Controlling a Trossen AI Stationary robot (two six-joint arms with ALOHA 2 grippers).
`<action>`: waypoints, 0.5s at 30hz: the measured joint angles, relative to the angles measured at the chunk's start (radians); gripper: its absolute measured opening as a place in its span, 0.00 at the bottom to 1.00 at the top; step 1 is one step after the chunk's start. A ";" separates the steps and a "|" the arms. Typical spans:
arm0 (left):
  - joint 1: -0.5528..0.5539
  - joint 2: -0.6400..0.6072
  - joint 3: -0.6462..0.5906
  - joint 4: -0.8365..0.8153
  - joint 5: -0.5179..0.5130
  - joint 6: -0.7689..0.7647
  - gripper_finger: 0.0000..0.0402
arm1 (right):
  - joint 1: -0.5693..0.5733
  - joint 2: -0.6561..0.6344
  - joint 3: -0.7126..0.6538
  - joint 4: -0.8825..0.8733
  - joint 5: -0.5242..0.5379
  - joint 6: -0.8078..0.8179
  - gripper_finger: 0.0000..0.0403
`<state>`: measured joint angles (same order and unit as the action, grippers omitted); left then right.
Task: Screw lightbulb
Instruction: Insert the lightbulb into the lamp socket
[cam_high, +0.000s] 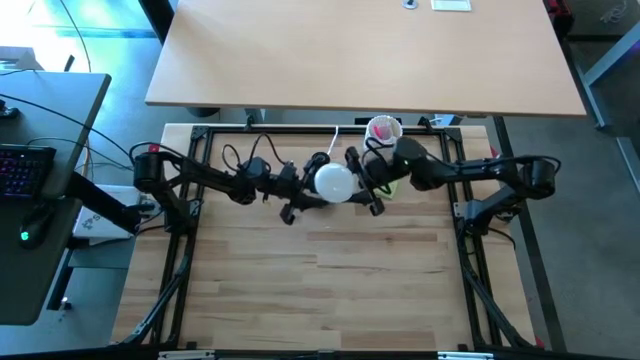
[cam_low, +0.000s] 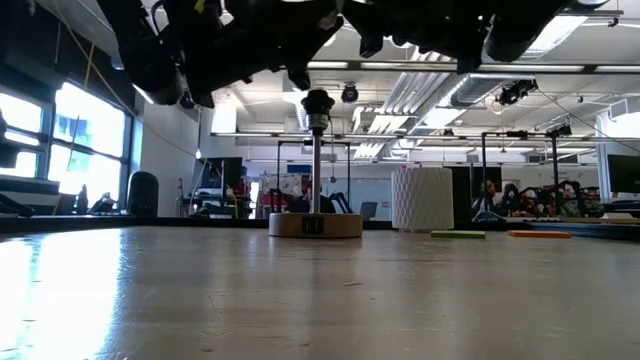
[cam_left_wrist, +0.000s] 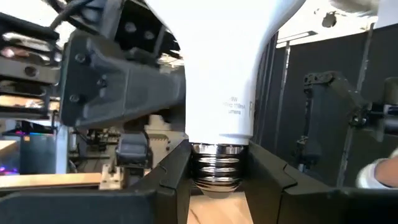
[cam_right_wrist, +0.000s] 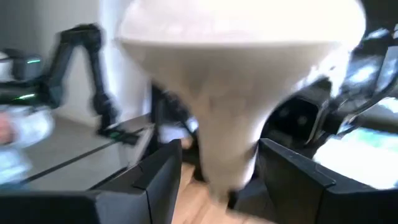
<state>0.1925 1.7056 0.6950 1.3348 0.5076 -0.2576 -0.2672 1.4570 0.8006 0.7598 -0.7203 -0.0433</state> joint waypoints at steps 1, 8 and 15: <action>0.000 -0.007 -0.009 0.001 0.009 -0.005 0.25 | -0.012 0.001 0.021 -0.047 -0.049 0.004 0.52; 0.000 -0.024 -0.050 0.044 0.098 -0.048 0.25 | -0.022 0.004 0.177 -0.350 -0.155 -0.113 0.53; 0.017 -0.027 -0.159 0.235 0.105 -0.133 0.25 | -0.011 0.004 0.338 -0.637 -0.155 -0.262 0.63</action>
<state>0.2090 1.6786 0.5356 1.5695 0.6130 -0.3906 -0.2787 1.4609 1.1385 0.1229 -0.8749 -0.3052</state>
